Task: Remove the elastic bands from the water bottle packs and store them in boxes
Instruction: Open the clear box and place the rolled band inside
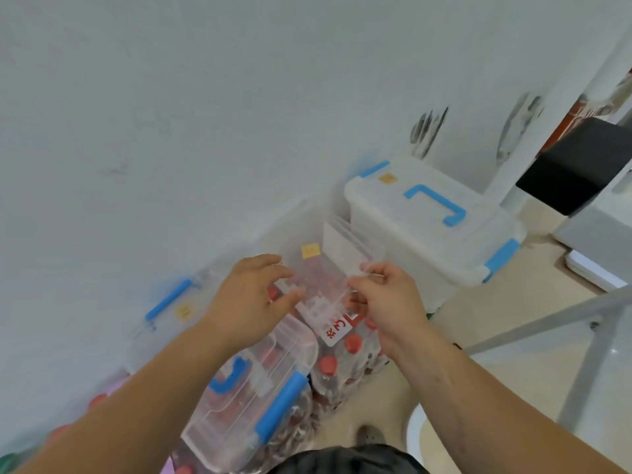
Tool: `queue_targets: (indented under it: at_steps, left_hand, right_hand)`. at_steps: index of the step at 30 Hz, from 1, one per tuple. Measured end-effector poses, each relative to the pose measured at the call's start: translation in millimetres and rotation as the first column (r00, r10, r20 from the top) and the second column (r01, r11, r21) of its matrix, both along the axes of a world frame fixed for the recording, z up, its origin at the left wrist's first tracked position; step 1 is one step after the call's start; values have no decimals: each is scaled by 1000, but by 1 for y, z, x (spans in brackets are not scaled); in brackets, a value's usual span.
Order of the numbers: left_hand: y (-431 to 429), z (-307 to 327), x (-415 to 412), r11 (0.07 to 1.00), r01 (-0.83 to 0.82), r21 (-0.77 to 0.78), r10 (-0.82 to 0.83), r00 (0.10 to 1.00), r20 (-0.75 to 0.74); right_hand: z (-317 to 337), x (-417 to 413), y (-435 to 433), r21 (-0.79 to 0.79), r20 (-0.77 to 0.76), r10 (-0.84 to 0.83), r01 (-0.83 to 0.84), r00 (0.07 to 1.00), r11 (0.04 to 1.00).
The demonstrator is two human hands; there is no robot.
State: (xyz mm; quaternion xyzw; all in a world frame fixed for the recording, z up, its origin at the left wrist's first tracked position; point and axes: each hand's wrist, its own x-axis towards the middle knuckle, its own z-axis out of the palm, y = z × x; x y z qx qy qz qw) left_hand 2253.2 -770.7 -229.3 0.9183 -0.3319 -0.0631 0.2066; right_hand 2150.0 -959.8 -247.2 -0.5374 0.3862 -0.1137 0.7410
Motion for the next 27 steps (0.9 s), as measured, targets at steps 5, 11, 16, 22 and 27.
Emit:
queue_targets:
  at_steps: [5,11,16,22,27]
  left_hand:
    - [-6,-8,5,991,-45,129,51,998,-45]
    - [-17,-11,12,973,0,232,24,995,-100]
    - [-20,-15,17,969,11,248,18,993,-113]
    - [-22,-19,19,965,18,263,13,993,-115]
    - [-28,-16,15,942,38,334,8,991,-134]
  right_hand:
    - [-21,-4,0,-21,7,-9,9,1000,1000]
    - [-23,0,-5,-250,-59,74,-86,996,964]
    - [-22,2,-14,-392,-140,100,-147,985,908]
    - [-30,-4,-22,-449,-174,99,-168,980,878]
    - [-41,-8,-20,-448,-159,80,-144,984,882]
